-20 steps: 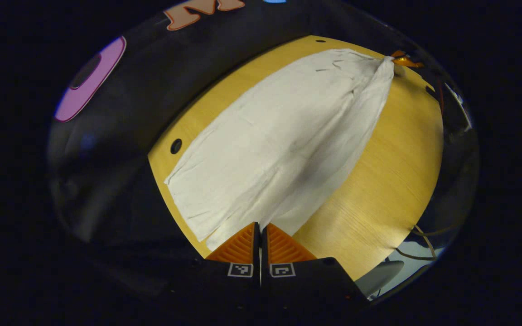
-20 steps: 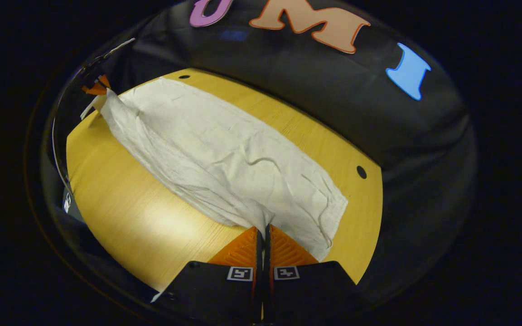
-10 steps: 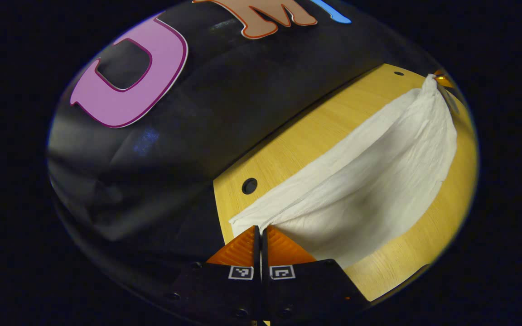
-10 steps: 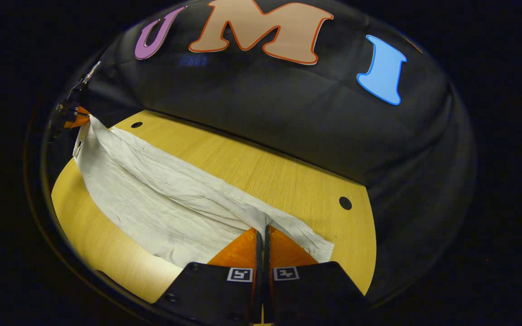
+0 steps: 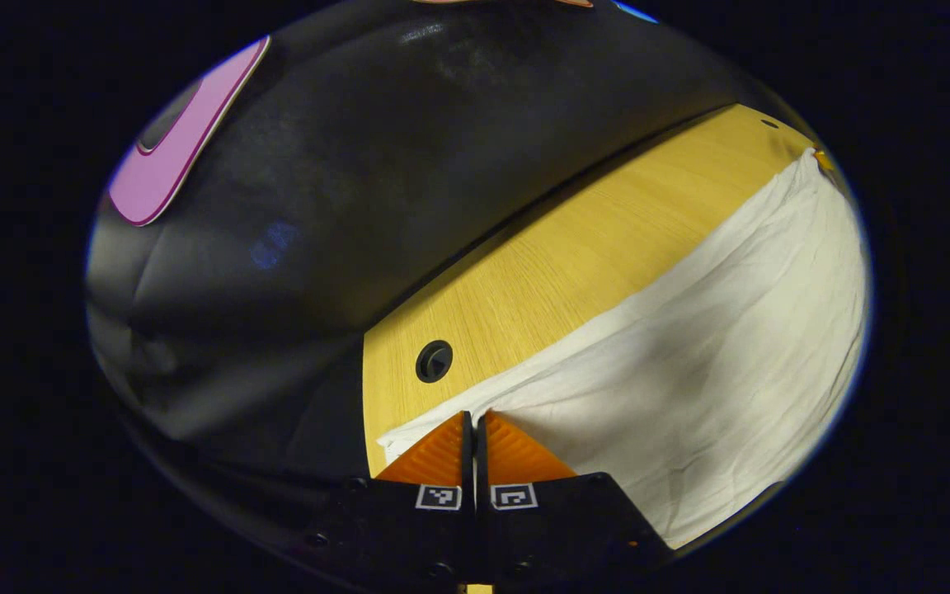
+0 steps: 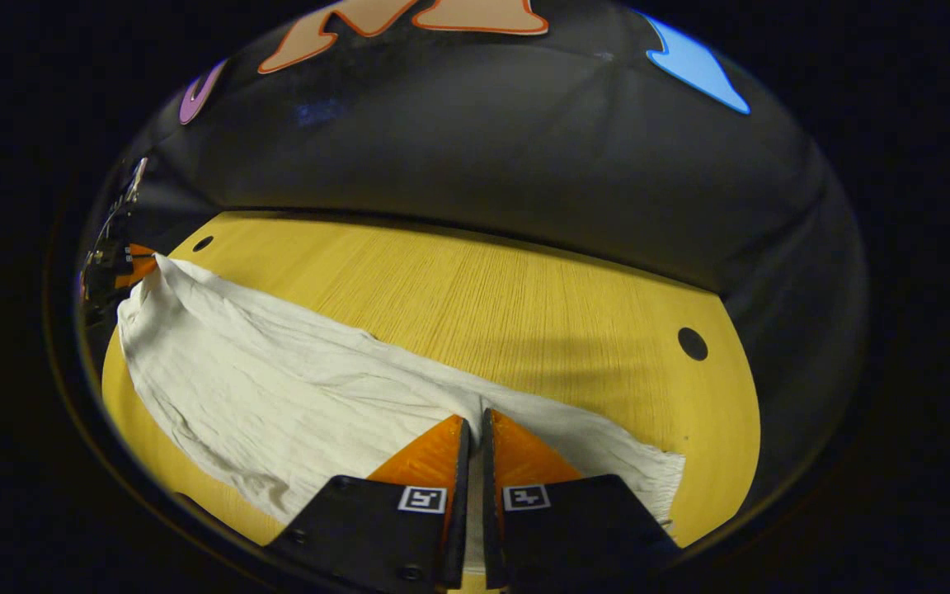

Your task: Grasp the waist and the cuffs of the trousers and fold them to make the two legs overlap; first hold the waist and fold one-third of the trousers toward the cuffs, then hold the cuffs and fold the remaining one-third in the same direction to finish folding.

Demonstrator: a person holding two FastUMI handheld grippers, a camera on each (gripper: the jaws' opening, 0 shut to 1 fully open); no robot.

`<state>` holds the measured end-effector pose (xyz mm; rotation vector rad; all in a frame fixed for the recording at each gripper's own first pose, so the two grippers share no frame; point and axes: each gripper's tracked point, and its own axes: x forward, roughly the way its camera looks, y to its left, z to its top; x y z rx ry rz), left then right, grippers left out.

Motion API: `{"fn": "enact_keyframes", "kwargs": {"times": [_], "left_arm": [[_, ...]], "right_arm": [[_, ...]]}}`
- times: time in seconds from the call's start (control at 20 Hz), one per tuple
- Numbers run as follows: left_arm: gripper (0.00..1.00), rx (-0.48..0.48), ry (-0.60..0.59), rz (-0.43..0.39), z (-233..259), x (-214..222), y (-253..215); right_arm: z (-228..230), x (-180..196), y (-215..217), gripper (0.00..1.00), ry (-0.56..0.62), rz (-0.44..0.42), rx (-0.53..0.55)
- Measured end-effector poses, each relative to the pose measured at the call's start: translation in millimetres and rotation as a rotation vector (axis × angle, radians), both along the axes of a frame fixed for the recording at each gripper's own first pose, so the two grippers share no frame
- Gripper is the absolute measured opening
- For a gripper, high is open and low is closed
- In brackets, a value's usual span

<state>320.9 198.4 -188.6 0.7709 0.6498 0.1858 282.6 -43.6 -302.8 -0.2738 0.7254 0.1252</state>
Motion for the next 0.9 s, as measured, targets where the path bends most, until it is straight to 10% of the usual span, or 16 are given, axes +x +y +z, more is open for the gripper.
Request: {"fn": "enact_keyframes", "kwargs": {"times": [0.2,0.25,0.35,0.4,0.9], "left_arm": [[0.0,-0.096,-0.052,0.019,-15.0,6.8,-21.9],[0.06,-0.145,-0.054,0.013,-18.4,11.0,-30.4],[0.67,-0.266,-0.085,-0.016,-16.0,4.0,-53.7],[0.96,-0.297,-0.113,-0.025,-8.3,6.4,-63.5],[0.96,-0.505,-0.281,-0.11,57.2,-25.5,-100.0]], "right_arm": [[0.6,10.2,-3.0,0.65,-0.01,-0.059,0.077],[7.1,11.3,-1.4,0.65,-0.023,-0.057,0.104],[28.6,15.0,-4.3,0.99,-0.067,-0.073,0.151],[36.0,14.0,-6.7,0.99,-0.079,-0.087,0.176],[108.4,-49.8,-119.7,0.98,-0.164,-0.251,0.226]]}}
